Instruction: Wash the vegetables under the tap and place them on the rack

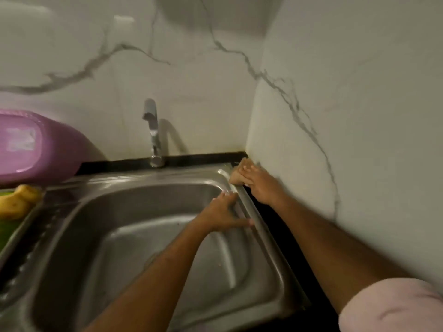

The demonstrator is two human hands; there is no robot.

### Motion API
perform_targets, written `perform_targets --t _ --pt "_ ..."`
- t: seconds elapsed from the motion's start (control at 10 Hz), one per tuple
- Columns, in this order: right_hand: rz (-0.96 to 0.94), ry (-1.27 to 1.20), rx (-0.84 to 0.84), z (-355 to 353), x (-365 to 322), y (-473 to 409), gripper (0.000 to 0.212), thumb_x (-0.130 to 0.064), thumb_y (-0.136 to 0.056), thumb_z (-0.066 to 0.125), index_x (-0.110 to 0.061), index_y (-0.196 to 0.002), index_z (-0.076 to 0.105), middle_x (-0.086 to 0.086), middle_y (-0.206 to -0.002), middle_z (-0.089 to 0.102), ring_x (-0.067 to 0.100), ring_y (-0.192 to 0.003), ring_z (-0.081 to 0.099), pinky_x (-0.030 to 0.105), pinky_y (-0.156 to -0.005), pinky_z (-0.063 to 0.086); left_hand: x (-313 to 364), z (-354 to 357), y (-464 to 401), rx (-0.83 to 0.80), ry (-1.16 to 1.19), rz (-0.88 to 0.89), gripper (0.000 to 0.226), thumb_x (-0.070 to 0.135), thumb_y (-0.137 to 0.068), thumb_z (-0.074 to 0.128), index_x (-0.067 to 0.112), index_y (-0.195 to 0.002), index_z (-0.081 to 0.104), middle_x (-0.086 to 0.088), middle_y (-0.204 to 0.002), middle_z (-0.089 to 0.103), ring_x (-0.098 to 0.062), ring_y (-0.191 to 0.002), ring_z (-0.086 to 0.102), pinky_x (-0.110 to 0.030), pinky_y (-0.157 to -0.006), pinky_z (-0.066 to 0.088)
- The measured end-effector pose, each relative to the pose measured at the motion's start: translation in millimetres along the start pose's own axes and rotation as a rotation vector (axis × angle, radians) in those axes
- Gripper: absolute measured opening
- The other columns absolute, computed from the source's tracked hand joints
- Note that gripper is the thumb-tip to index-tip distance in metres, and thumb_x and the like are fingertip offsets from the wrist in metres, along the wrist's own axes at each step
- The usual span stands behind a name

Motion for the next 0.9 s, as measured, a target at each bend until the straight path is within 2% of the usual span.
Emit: perform_targets --t 0.1,0.2,0.3,0.4,0.5,0.6,0.7,0.8,0.9 --pt "-0.004 -0.012 0.003 -8 -10 48 0.065 -0.004 -0.100 0.053 -0.015 -0.161 0.032 0.005 -0.168 0.028 0.025 -0.157 0.019 0.034 -0.126 0.006 32 31 18 -0.001 -0.064 0.022 0.074 0.043 -0.083 0.083 0.012 -0.142 0.051 0.005 -0.134 0.050 -0.022 -0.125 0.053 -0.024 -0.096 0.043" --pt "0.009 -0.035 -0.018 -11 -15 94 0.062 -0.010 -0.101 0.054 -0.014 -0.160 0.033 0.005 -0.167 0.031 0.025 -0.157 0.019 0.031 -0.125 0.001 48 41 40 0.100 -0.183 0.010 0.046 0.044 -0.082 0.083 0.012 -0.109 0.063 0.002 -0.103 0.057 -0.017 -0.092 0.057 -0.029 -0.077 0.046" --pt "0.070 -0.091 -0.040 -17 -21 138 0.061 -0.013 -0.102 0.052 -0.016 -0.160 0.033 0.003 -0.168 0.029 0.022 -0.158 0.016 0.032 -0.127 0.001 70 59 67 0.064 -0.182 0.018 0.051 0.048 -0.078 0.084 0.013 -0.108 0.064 0.005 -0.091 0.057 -0.015 -0.088 0.056 -0.030 -0.075 0.046" --pt "0.119 -0.120 -0.051 -28 -34 190 0.061 -0.028 -0.103 0.048 -0.018 -0.161 0.031 0.001 -0.169 0.027 0.019 -0.158 0.014 0.033 -0.129 0.002 92 77 97 0.065 -0.189 0.031 0.065 0.049 -0.071 0.088 0.014 -0.121 0.065 -0.001 -0.109 0.067 -0.021 -0.102 0.063 -0.036 -0.089 0.054" --pt "0.157 -0.123 -0.015 -38 -46 243 0.082 -0.059 -0.090 0.025 -0.021 -0.162 0.032 -0.003 -0.168 0.028 0.015 -0.158 0.014 0.031 -0.128 0.003 102 91 121 0.030 -0.208 0.002 0.057 0.047 -0.073 0.086 0.021 -0.120 0.067 0.000 -0.111 0.070 -0.022 -0.105 0.065 -0.040 -0.094 0.055" --pt "0.194 -0.183 0.051 -50 -61 291 0.082 -0.066 -0.092 0.018 -0.025 -0.160 0.037 -0.008 -0.167 0.031 0.010 -0.156 0.015 0.026 -0.124 0.005 111 92 153 0.059 -0.202 0.077 0.044 0.048 -0.081 0.081 0.027 -0.119 0.072 0.009 -0.100 0.068 -0.016 -0.103 0.067 -0.031 -0.088 0.052" --pt "0.215 -0.196 0.089 -53 -66 317 0.075 -0.069 -0.097 0.022 -0.030 -0.158 0.039 -0.014 -0.165 0.031 0.007 -0.156 0.016 0.031 -0.127 0.010 100 74 192 0.207 -0.134 0.100 0.037 0.046 -0.090 0.074 0.031 -0.124 0.072 0.013 -0.118 0.071 -0.010 -0.112 0.065 -0.031 -0.097 0.051" --pt "0.253 -0.124 0.068 -61 -79 313 0.059 -0.063 -0.105 0.027 -0.034 -0.149 0.053 -0.011 -0.159 0.044 0.013 -0.149 0.035 0.036 -0.120 0.029 59 39 214 0.407 -0.143 0.013 0.037 0.045 -0.093 0.070 0.032 -0.128 0.070 0.013 -0.129 0.070 -0.010 -0.117 0.065 -0.031 -0.104 0.049" --pt "0.327 -0.024 0.166 -99 -107 281 0.056 -0.062 -0.105 0.028 -0.028 -0.124 0.069 0.005 -0.128 0.069 0.026 -0.111 0.063 0.036 -0.087 0.045 37 -24 241 0.720 -0.139 -0.005 0.038 0.047 -0.096 0.065 0.031 -0.130 0.069 0.009 -0.129 0.071 -0.016 -0.113 0.069 -0.030 -0.102 0.050"
Point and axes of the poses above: each hand's wrist, its own y-axis away from the middle knuckle, its own z-axis out of the palm, x = y × z, the point moved 6 cm from there along -y, towards the middle knuckle
